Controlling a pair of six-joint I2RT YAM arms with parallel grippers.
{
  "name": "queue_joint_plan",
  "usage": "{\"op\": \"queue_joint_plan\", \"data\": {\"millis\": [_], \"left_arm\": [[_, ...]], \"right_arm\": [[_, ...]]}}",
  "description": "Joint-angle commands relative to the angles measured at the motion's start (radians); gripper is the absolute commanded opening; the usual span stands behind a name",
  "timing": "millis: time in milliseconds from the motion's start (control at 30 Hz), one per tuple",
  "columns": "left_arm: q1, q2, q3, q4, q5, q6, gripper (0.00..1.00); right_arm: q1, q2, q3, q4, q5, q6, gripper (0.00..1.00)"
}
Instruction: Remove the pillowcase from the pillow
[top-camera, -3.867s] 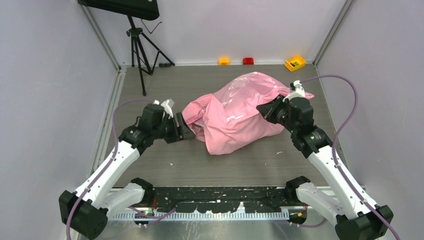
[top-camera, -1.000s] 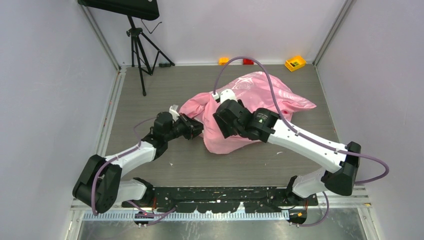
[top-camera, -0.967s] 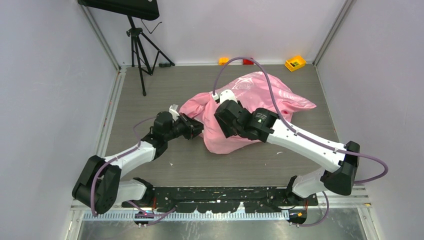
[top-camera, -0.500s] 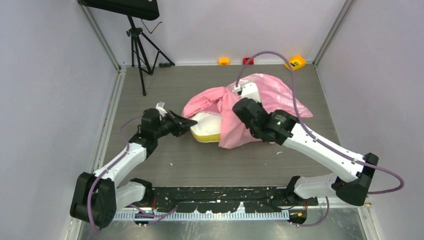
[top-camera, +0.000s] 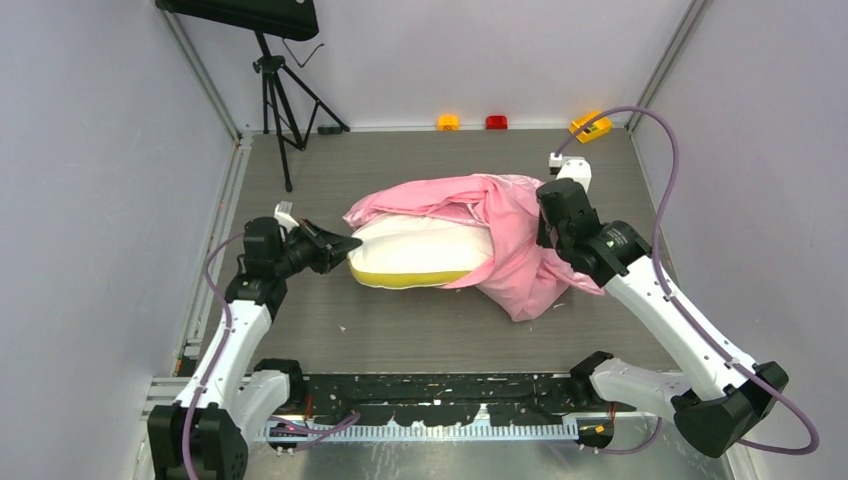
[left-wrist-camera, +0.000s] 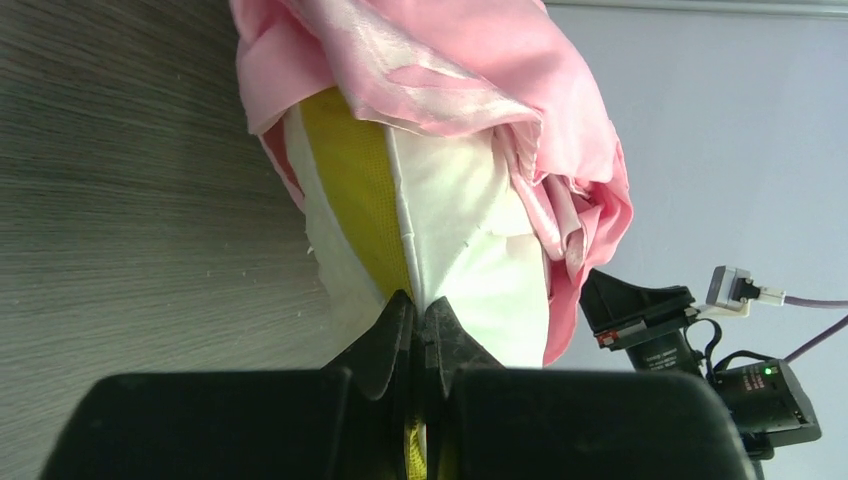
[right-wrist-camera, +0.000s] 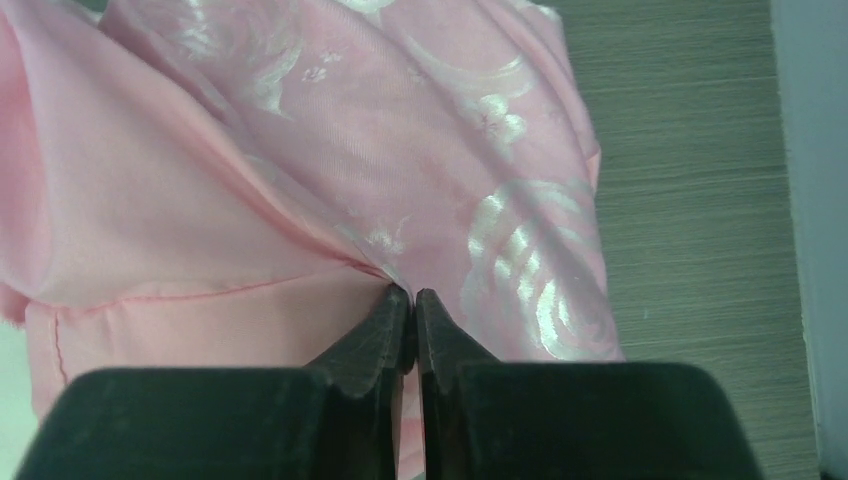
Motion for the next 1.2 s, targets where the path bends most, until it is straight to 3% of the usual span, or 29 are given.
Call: {"op": "queue_joint_plan", "data": {"millis": [0, 67, 167, 367, 567, 800, 900, 1167], "left_arm": [[0.025, 0.008, 0.077, 0.011, 0.046, 0.06, 0.0], [0.015, 0.017, 0.101, 0.011, 0.066, 0.079, 0.0], [-0.027, 0.019, 0.125, 0.011, 0.065, 0.108, 0.0], [-0.142, 0.045, 0.19, -0.018, 0.051, 0.18, 0.0], [-0.193, 0.043, 0.245, -0.065, 0.047, 0.25, 0.0], [-0.205, 0.008, 0.274, -0.102, 0.06, 0.28, 0.0], [-0.208, -0.008, 0.282, -0.111, 0.071, 0.292, 0.0], [-0.231, -0.035, 0.32, -0.09, 0.119, 0.293, 0.0]], "right_arm": [[-0.02, -0.002, 0.063, 0.025, -0.195, -0.065, 0.28], [-0.02, -0.004, 0.093, 0.045, -0.306, -0.079, 0.61], [-0.018, -0.011, 0.132, 0.105, -0.452, -0.085, 0.74], [0.013, 0.112, 0.253, 0.174, -0.736, -0.114, 0.78], [0.18, 0.408, 0.5, 0.097, -0.642, -0.291, 0.82], [0.228, 0.706, 0.731, 0.001, -0.704, -0.478, 0.88], [0.243, 0.788, 0.768, 0.005, -0.72, -0.506, 0.88], [0.246, 1.028, 0.871, 0.013, -0.566, -0.507, 0.89]]}}
